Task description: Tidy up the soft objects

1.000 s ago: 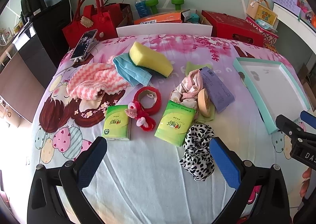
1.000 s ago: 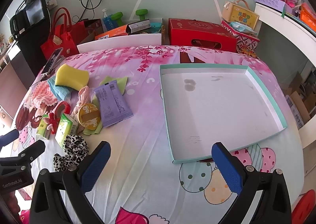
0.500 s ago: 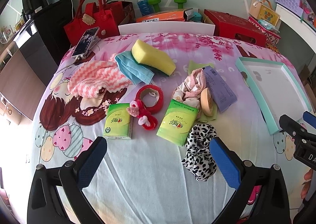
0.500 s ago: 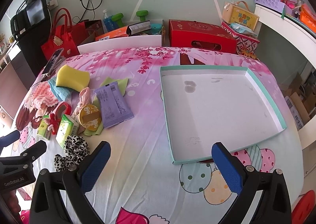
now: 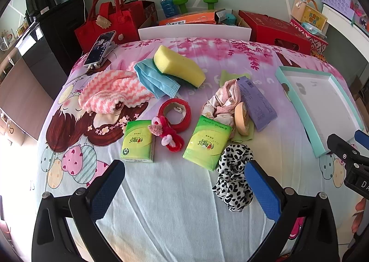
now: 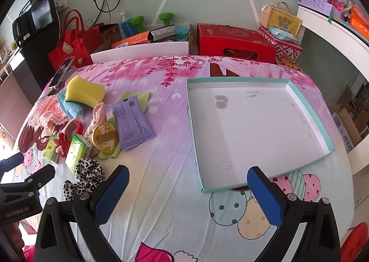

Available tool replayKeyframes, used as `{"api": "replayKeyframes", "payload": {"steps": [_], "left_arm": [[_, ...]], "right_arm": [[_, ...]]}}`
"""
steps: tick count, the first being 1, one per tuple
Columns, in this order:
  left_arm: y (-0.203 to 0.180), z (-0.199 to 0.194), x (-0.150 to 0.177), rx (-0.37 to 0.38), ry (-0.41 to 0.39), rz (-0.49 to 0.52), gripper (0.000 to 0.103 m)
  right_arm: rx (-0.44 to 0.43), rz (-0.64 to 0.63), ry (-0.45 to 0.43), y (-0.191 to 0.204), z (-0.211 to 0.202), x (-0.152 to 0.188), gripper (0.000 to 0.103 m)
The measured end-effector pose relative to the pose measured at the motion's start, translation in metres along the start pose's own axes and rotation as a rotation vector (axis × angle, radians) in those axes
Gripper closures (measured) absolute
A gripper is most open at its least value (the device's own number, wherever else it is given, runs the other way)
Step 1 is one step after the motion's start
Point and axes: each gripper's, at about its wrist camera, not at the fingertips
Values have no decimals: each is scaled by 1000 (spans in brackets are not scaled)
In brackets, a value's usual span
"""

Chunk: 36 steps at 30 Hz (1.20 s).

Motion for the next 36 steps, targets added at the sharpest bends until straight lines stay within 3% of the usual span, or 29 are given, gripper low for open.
{"api": "replayKeyframes", "payload": {"steps": [27,36], "left_arm": [[0,0,-1,0,-1,-1,0],[6,-2,-1,32,-5,-26,0]], "right_arm": [[2,-2,0,0,-1,0,0],[-8,4,-3,0,-5,-4,0]]}}
Point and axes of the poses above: each gripper's, at about its wrist camera, not at the fingertips, and z roughly the way its jaws point, y to its left, x to its underside, and after that the axes turned 3 degrees about -x, right-handed
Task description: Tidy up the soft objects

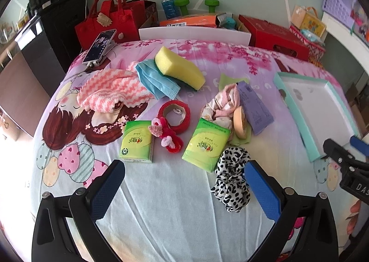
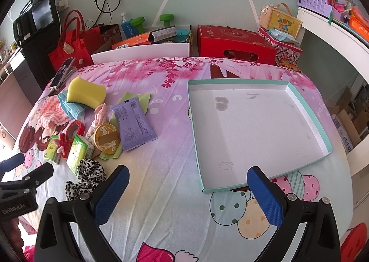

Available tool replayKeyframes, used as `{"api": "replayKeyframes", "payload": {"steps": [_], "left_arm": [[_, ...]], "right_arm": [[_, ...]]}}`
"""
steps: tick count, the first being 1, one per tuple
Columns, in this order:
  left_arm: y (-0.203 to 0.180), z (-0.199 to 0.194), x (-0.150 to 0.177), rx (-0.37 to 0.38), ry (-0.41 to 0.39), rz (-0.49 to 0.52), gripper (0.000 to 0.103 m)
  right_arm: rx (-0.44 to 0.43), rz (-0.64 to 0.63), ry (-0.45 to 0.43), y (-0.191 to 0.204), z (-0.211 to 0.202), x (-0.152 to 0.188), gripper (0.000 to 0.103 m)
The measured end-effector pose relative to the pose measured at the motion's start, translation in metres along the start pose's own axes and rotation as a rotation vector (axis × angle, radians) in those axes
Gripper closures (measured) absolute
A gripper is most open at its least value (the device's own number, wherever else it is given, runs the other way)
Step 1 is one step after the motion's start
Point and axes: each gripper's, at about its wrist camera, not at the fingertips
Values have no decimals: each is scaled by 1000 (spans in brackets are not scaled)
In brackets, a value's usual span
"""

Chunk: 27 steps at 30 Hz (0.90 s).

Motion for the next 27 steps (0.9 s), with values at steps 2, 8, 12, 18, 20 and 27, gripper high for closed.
{"api": "replayKeyframes", "payload": {"steps": [2,8,12,18,20,27], "left_arm": [[7,-2,-2,16,-9,-24,0],[34,-4,-9,18,-31,-89,0],[51,-2,-9,13,-40,-115,0],[70,10,-6,-5,-24,-142,0],[77,16,-5,-10,-15,-161,0],[84,36,-1,-14,40,-150,0]], "right_arm": [[-21,4,-5,2,-2,-2,0],[-120,-24,-20,28,-3,-13,0],[-180,-54,2,54,5,-16,0],[-242,-53,82,81,32,-17,0],[-243,-60,110,88,41,-14,0],[-282,-100,219,115,71,0,0]]}}
Point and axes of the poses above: each gripper's, at about its wrist camera, not at the fingertips, and z roughly the way its jaws point, y to its left, x to its underside, and after that the axes turned 3 degrees about -x, right-handed
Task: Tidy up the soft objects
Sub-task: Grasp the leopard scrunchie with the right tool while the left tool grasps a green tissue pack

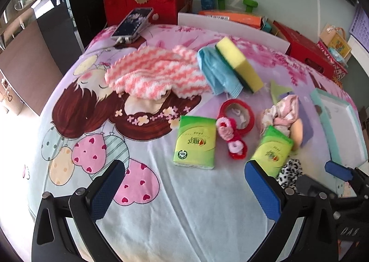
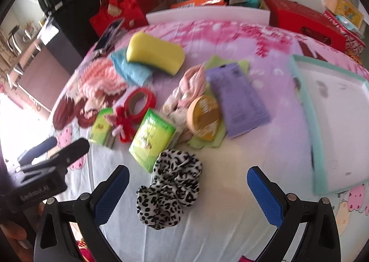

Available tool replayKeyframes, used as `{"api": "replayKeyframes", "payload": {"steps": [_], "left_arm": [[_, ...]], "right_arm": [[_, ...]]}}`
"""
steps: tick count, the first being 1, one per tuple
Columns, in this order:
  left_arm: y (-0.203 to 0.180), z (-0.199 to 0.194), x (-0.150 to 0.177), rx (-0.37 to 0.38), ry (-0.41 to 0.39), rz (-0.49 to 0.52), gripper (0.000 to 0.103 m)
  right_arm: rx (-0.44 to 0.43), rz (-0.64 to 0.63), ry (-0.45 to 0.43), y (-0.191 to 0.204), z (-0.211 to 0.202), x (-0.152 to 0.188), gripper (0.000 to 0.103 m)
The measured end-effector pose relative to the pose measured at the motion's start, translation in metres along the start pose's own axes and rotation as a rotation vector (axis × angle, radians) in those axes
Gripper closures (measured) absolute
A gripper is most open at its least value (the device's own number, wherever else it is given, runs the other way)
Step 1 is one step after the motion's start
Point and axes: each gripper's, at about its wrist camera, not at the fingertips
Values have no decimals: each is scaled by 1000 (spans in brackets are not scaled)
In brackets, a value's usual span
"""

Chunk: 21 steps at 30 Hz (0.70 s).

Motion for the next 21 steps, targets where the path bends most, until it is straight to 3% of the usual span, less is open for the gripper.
{"api": "replayKeyframes", "payload": {"steps": [9,12,14,17,21], "left_arm": [[1,30,-3,-12,49,49,1],[0,41,-5,-23,62,59,6],[-1,46,-5,-25,67,61,24],[-1,54,-7,-6,86,61,35],[-2,60,-7,44,108,46,51]], "right_arm": [[38,-24,95,6,31,8,0],[47,-29,100,6,34,10,6],[48,-30,96,4,34,10,12],[42,-26,88,3,32,11,18],[13,-22,88,-1,27,11,36]]}}
Point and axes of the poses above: each gripper's, at about its wrist camera, not at the fingertips, and z roughly the way its jaws point, y to its left, x to its underside, and after that the axes turned 3 degrees about -x, right-handed
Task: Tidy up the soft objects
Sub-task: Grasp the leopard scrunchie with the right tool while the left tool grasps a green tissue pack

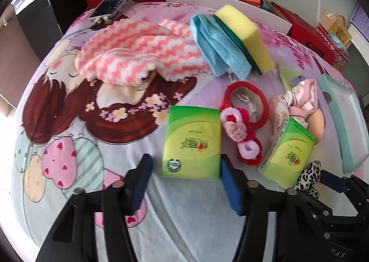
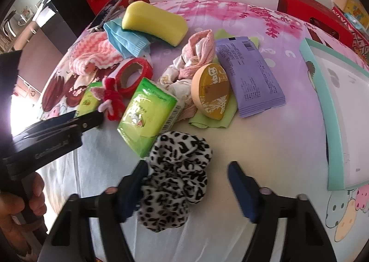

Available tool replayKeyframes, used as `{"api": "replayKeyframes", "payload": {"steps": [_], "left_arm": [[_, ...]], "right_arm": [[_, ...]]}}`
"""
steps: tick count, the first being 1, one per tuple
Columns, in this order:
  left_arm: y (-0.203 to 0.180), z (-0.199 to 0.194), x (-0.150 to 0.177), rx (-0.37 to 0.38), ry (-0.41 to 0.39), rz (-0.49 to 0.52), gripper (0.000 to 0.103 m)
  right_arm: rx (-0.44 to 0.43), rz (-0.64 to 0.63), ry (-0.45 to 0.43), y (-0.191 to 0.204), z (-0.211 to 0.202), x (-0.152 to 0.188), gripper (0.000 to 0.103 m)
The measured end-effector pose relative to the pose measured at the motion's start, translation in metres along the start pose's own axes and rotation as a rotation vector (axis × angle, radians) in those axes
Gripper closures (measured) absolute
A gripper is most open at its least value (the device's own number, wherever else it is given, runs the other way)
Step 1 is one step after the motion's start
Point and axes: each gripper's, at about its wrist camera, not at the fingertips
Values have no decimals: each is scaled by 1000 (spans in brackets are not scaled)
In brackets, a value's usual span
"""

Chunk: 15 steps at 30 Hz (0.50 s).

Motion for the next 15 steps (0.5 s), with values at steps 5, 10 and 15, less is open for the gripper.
{"api": "replayKeyframes", "payload": {"steps": [5,10,15], "left_arm": [[-3,2,-2,27,15,-6,54],[-2,2,-2,36,13,-19,54],[1,-2,-1,30,25,-33,54]], "right_arm": [[-31,0,-6,2,-2,1,56],[-36,2,-14,4,-3,1,67],[-55,16,-25,2,-6,1,72]]}}
Point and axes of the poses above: each gripper's, at about its wrist camera, not at the fingertips, and z roughly the way its jaws point, y to its left, x to its underside, and after that the axes turned 3 degrees about -x, right-handed
